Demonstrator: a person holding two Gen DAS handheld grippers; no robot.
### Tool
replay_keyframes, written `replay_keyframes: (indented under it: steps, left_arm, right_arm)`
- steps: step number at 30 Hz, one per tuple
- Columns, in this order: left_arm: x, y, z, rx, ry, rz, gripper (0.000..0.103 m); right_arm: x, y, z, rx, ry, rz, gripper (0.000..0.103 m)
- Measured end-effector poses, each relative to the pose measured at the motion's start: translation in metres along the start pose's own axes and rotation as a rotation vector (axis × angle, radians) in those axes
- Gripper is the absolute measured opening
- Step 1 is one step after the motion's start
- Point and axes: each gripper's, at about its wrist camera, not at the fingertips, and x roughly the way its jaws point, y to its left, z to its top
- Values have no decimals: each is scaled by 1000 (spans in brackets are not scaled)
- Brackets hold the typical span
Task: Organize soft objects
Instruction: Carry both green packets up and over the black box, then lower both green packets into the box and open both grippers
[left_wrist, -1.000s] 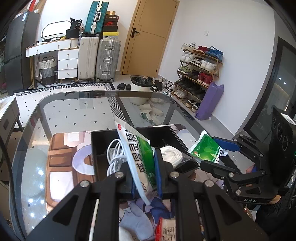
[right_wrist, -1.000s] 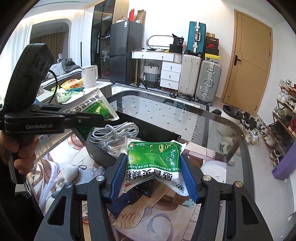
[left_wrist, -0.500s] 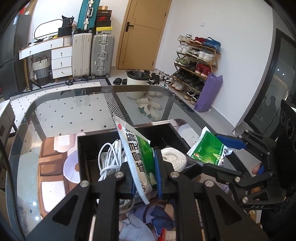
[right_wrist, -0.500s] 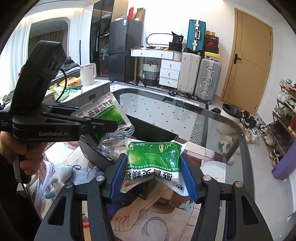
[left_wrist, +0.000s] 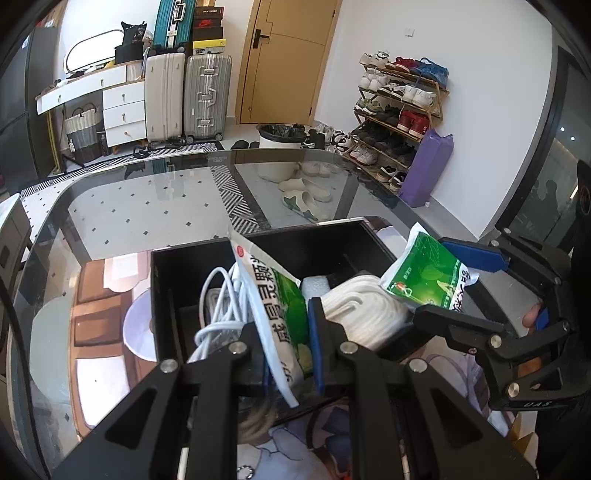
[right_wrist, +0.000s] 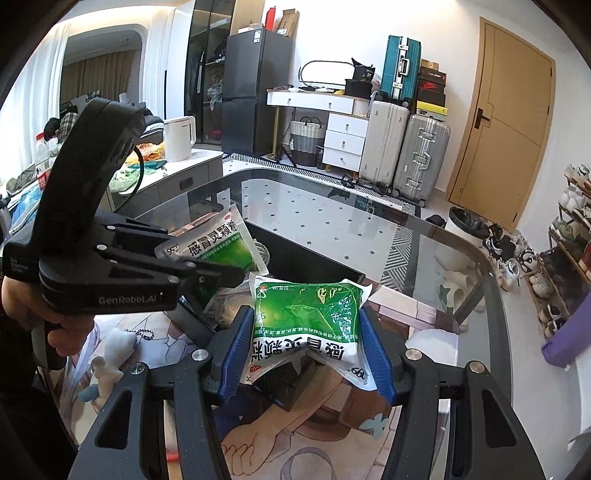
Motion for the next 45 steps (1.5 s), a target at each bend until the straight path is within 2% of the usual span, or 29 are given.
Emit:
replay_keyframes:
  steps: [13, 21, 32, 33, 38, 45]
  left_arm:
    - [2, 2, -2, 3, 3, -19, 14]
    - [1, 3, -3, 0, 7, -24, 14]
    - [3, 3, -5, 7, 10, -23, 14]
    - [3, 3, -5, 7, 10, -23, 14]
    - [3, 3, -4, 10, 13, -24, 14]
    - [3, 0, 0, 11, 19, -10, 14]
  right_arm:
    - [28, 6, 11, -64, 31, 21, 58]
    - [46, 12, 9, -145, 54, 2, 58]
    - [54, 7, 10, -162, 50, -3, 60]
    - [54, 7, 10, -160, 47, -7, 61]
    - [49, 3, 8, -145, 20, -44, 79]
    - [27, 4, 3, -132, -3, -66, 84]
